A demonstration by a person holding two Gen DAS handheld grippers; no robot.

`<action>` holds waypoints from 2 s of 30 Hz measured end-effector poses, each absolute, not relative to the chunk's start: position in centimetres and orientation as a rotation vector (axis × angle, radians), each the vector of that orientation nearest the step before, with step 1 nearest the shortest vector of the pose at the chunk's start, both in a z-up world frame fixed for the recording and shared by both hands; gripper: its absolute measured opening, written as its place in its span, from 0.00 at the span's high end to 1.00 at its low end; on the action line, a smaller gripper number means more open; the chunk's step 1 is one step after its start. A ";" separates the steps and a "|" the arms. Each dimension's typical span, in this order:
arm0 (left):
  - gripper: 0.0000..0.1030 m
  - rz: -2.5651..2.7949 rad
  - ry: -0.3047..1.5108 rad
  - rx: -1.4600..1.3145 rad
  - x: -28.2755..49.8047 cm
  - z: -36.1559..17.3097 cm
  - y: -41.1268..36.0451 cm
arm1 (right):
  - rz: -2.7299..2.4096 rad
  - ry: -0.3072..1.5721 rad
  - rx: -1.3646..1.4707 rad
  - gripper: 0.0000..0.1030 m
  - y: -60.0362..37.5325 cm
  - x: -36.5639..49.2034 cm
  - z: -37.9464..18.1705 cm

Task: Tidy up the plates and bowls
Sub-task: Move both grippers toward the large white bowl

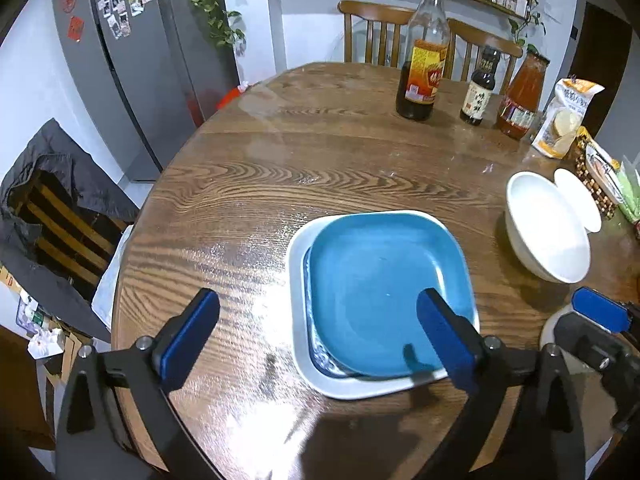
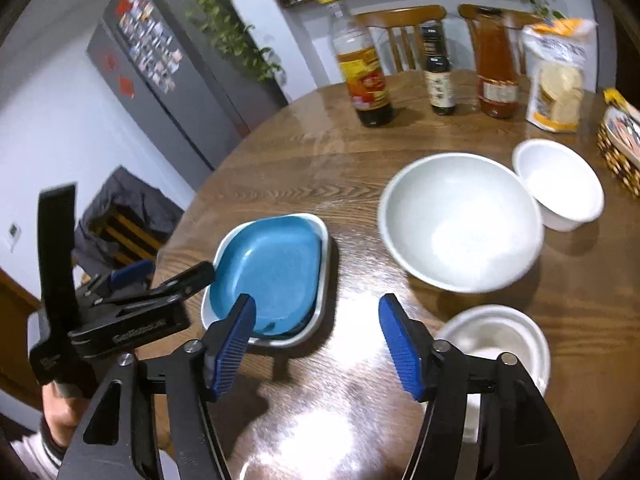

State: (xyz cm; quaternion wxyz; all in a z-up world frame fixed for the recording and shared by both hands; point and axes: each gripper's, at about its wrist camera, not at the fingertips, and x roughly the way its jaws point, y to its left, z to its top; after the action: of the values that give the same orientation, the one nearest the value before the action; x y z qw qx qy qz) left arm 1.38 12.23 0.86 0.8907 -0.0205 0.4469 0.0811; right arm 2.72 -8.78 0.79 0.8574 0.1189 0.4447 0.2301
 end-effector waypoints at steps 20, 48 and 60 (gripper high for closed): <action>0.01 0.123 0.886 0.012 -0.7 3.3 4.5 | 0.311 0.911 0.343 0.35 -21.3 -0.2 1.9; 0.01 0.075 0.860 0.084 1.3 5.5 -0.6 | 0.291 0.860 0.332 0.34 -25.8 1.5 4.2; 0.01 0.063 0.869 0.105 4.6 5.5 -1.0 | 0.309 0.892 0.320 0.34 -24.5 4.5 3.8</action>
State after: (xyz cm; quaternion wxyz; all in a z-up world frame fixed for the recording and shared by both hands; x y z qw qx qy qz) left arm 4.57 -0.97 5.49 0.9052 0.0507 0.4209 0.0305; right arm 4.50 -24.54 3.85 0.8784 0.1534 0.4278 0.1480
